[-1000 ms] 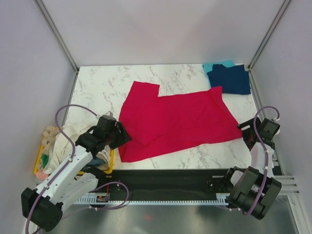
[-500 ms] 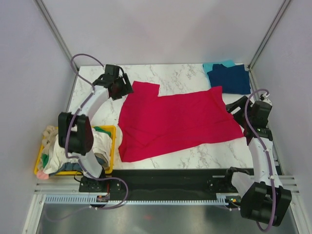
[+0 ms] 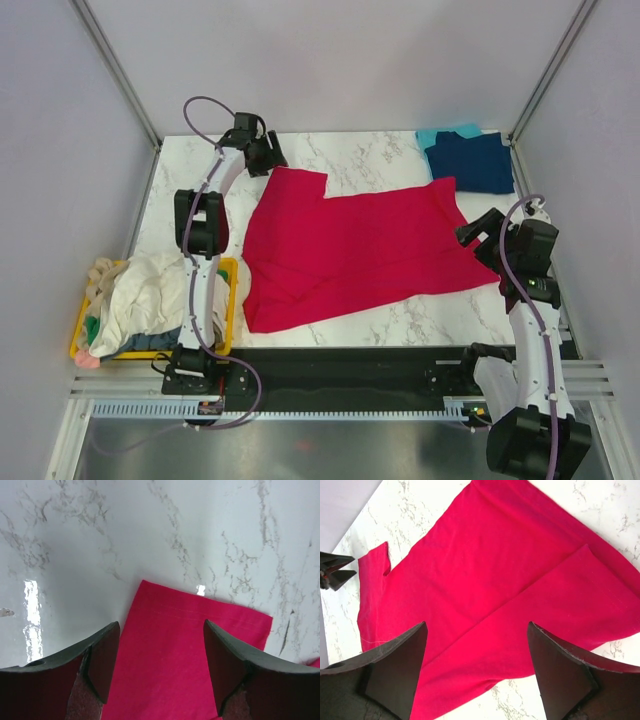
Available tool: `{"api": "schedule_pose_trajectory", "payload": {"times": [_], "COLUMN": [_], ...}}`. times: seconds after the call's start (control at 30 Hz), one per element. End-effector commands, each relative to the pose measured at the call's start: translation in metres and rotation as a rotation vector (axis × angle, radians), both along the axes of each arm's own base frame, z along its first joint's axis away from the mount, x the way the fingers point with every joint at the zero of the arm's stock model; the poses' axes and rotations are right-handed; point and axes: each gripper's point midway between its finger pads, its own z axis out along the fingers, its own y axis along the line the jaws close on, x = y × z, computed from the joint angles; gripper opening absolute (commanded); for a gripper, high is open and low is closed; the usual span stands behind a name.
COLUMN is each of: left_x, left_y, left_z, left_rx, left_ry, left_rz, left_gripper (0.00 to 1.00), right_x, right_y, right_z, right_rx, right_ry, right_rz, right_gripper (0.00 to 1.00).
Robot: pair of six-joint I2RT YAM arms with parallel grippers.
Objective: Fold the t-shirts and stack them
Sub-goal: Fold the tshirt
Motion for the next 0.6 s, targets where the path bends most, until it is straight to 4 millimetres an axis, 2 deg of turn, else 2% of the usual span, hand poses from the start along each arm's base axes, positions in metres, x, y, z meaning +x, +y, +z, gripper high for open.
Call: {"api": "schedule_pose_trajectory", "payload": {"times": [0.0, 0.07, 0.17, 0.27, 0.33, 0.37, 0.4, 0.5, 0.57], "left_x": [0.002, -0.002, -0.013, -0.02, -0.022, -0.023, -0.022, -0.022, -0.023], "left_y": [0.0, -0.004, -0.009, -0.02, -0.031, -0.031, -0.029, -0.028, -0.027], "left_z": [-0.009, -0.022, -0.046, -0.065, -0.061, -0.065, -0.065, -0.063, -0.054], "left_rx": [-0.038, -0.061, -0.089, -0.107, -0.11, -0.093, -0.08, -0.067, -0.099], "left_ry": [0.037, 0.073, 0.137, 0.158, 0.129, 0.124, 0.119, 0.111, 0.116], "left_rz": [0.029, 0.035, 0.026, -0.051, -0.099, -0.096, -0.088, -0.07, -0.045], "left_gripper": [0.74, 0.73, 0.66, 0.53, 0.3, 0.08, 0.02, 0.02, 0.02], "right_x": [-0.008, -0.009, -0.007, 0.0, 0.006, 0.011, 0.015, 0.039, 0.063], "right_y": [0.008, 0.006, 0.002, 0.0, -0.002, -0.004, -0.005, -0.003, -0.003], "right_z": [-0.005, -0.004, -0.007, -0.004, -0.008, -0.004, -0.004, -0.001, 0.001], "right_rx": [0.0, -0.012, -0.026, -0.027, -0.042, -0.05, -0.054, -0.043, -0.051], "right_ry": [0.021, 0.022, 0.034, 0.037, 0.057, 0.057, 0.066, 0.077, 0.087], "right_rz": [0.045, 0.041, 0.028, 0.029, 0.031, 0.022, 0.018, 0.018, 0.017], "right_gripper": [0.88, 0.88, 0.89, 0.88, 0.89, 0.88, 0.89, 0.89, 0.88]}}
